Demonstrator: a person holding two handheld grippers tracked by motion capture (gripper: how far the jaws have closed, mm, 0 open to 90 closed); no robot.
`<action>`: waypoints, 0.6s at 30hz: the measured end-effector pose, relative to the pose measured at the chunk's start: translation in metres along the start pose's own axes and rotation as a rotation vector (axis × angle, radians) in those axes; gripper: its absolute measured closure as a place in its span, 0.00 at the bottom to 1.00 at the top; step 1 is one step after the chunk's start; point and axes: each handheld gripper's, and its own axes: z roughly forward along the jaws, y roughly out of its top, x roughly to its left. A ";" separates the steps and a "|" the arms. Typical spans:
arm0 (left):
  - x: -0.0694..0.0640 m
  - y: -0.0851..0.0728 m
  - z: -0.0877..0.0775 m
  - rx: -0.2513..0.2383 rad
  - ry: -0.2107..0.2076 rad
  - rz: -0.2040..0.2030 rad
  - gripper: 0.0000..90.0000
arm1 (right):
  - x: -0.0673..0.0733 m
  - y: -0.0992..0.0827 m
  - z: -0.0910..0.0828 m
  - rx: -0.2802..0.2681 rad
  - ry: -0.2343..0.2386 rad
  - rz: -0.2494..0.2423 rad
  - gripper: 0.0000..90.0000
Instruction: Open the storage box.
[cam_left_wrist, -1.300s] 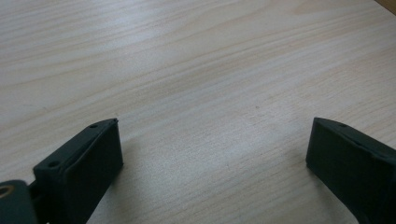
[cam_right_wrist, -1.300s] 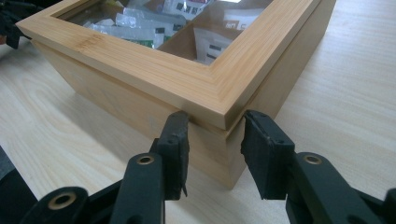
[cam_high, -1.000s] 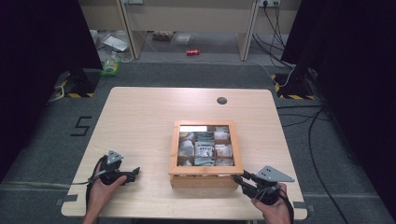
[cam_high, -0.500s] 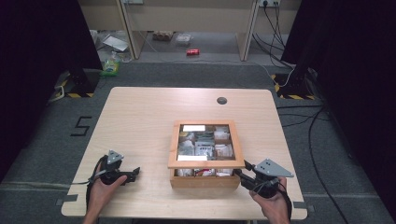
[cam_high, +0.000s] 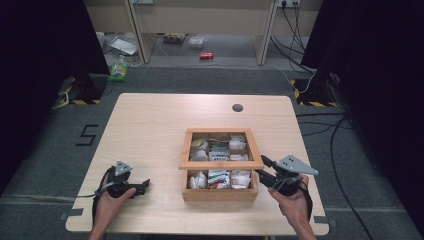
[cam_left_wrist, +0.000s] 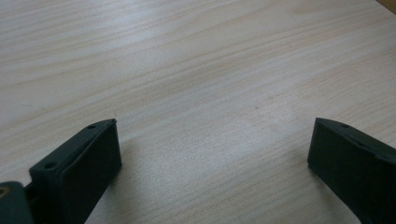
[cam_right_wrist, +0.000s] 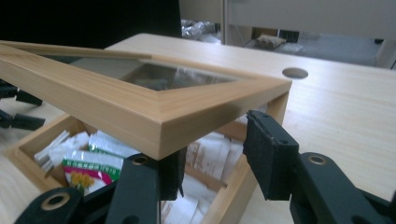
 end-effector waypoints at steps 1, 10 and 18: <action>0.000 0.000 0.000 0.000 0.000 0.000 0.02 | 0.000 0.003 0.001 -0.004 -0.001 -0.009 0.65; 0.000 0.000 0.000 0.000 0.000 0.000 0.02 | -0.009 0.016 0.016 -0.022 -0.002 0.004 0.63; 0.000 0.000 0.000 0.000 0.001 0.000 0.02 | -0.016 0.033 0.026 -0.084 -0.001 0.020 0.62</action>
